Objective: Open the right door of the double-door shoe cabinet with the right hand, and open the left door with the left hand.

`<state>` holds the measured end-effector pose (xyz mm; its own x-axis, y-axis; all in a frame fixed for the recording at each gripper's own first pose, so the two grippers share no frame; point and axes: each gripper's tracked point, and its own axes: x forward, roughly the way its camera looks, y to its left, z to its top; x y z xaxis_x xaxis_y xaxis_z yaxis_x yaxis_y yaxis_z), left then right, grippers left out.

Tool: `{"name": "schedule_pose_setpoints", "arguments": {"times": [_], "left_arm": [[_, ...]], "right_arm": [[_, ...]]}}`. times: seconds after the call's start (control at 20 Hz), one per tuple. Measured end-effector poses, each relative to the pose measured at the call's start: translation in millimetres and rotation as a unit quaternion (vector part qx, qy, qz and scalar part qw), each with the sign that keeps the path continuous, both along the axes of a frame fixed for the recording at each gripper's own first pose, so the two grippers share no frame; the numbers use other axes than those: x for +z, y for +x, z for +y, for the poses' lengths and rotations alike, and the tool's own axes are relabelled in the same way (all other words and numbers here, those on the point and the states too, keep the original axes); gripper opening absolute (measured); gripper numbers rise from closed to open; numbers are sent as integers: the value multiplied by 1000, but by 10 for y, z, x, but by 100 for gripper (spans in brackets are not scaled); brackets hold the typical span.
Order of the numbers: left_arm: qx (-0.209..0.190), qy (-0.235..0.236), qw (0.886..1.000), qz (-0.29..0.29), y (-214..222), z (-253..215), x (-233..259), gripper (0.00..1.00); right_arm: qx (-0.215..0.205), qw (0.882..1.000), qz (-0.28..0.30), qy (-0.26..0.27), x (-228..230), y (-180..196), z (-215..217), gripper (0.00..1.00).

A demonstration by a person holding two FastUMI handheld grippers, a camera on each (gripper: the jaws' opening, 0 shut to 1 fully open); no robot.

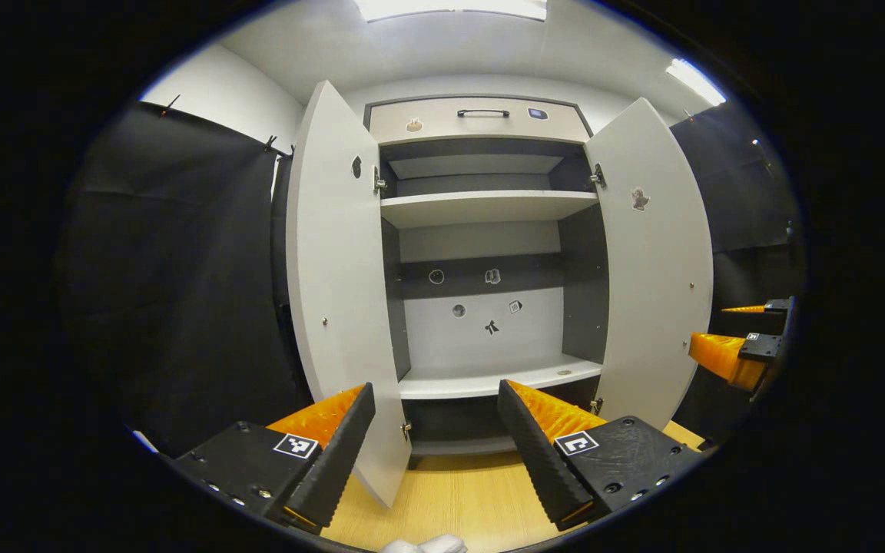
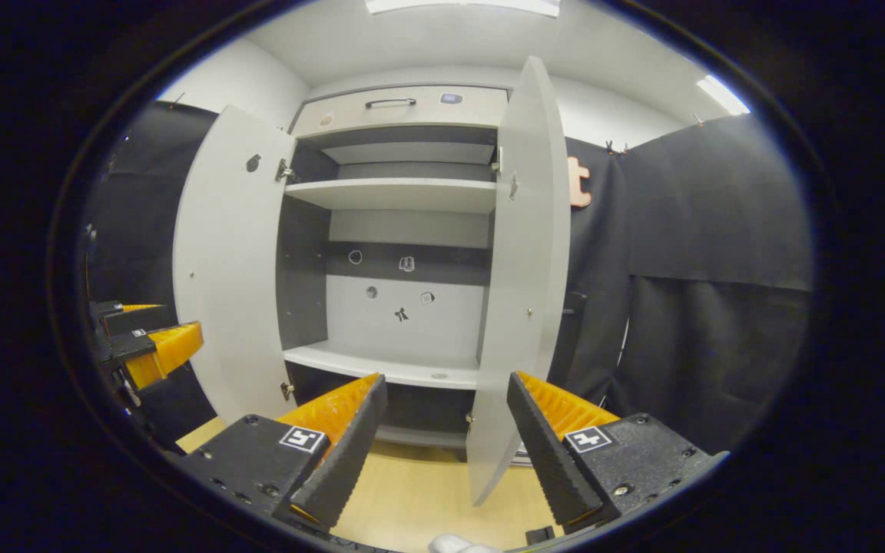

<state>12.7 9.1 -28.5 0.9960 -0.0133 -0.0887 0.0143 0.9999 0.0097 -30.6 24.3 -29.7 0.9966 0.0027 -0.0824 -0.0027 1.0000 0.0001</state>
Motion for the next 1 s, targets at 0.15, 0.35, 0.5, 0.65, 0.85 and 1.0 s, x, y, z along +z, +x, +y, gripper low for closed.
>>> {"name": "schedule_pose_setpoints", "arguments": {"times": [0.15,0.35,0.5,0.65,0.85,1.0], "left_arm": [[4,-4,1000,6,24,7,-68,96],[-2,-19,1000,16,35,5,-135,96],[0,-22,1000,20,18,47,-167,96],[1,-18,1000,17,21,92,-135,96],[0,-15,1000,14,14,136,-106,96],[-1,-15,1000,13,4,163,-105,96]], "right_arm": [[-5,1000,-2,2,10,1,-16,98],[-9,1000,-8,4,33,-8,8,98],[-10,1000,-9,7,34,-9,32,98],[-12,1000,-12,9,45,-23,51,99],[-13,1000,-15,11,68,-21,93,96],[-12,1000,-17,9,84,-25,129,98]]}}
